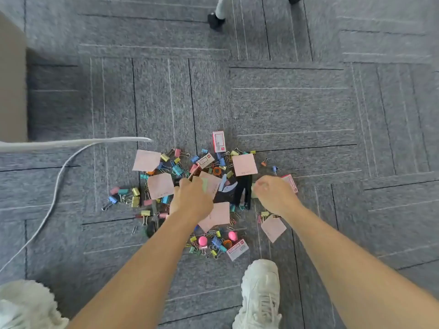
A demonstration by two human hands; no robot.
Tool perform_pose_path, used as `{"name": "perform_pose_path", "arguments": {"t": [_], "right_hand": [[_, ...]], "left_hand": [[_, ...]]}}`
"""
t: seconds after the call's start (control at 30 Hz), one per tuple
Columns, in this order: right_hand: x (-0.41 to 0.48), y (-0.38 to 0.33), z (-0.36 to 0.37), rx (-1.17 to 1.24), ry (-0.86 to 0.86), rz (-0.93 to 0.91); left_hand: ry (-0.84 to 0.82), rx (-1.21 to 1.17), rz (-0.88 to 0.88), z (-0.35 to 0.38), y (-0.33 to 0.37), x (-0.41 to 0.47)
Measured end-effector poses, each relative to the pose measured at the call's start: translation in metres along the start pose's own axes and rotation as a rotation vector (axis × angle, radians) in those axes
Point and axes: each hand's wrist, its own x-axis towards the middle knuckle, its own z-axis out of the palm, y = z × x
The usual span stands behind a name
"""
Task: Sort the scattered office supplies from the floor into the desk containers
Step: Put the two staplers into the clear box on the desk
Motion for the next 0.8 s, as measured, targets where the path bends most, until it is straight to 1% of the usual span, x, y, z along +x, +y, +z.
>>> {"name": "perform_pose_path", "arguments": {"t": [0.1,0.2,0.3,0.4,0.5,0.6,0.7,0.8], "right_hand": [[0.042,0.013,0.037,-0.017,-0.008,-0.010],[0.073,0.023,0.075,-0.054,-0.098,-0.005],[0.095,0.032,0.106,-0.111,-0.153,0.009],[0.098,0.035,0.125,-0.148,-0.106,0.025],[0.090,0.040,0.127,-0.159,-0.073,0.008],[0.077,0.042,0.116,-0.131,-0.122,-0.004],[0.062,0.042,0.100,-0.006,-0.190,-0.003],[0.041,0.033,0.079,0.311,-0.247,0.076]], "left_hand": [[0.021,0.102,-0.159,0.032,-0.017,0.032],[-0.013,0.116,-0.272,0.057,-0.033,0.048],[0.071,0.122,-0.219,0.077,-0.041,0.050],[0.137,0.081,-0.186,0.088,-0.044,0.046],[0.135,0.036,-0.175,0.093,-0.045,0.042],[0.131,-0.051,-0.170,0.091,-0.042,0.035],[0.114,-0.160,-0.157,0.080,-0.036,0.025],[-0.025,-0.340,-0.181,0.065,-0.027,0.011]]}}
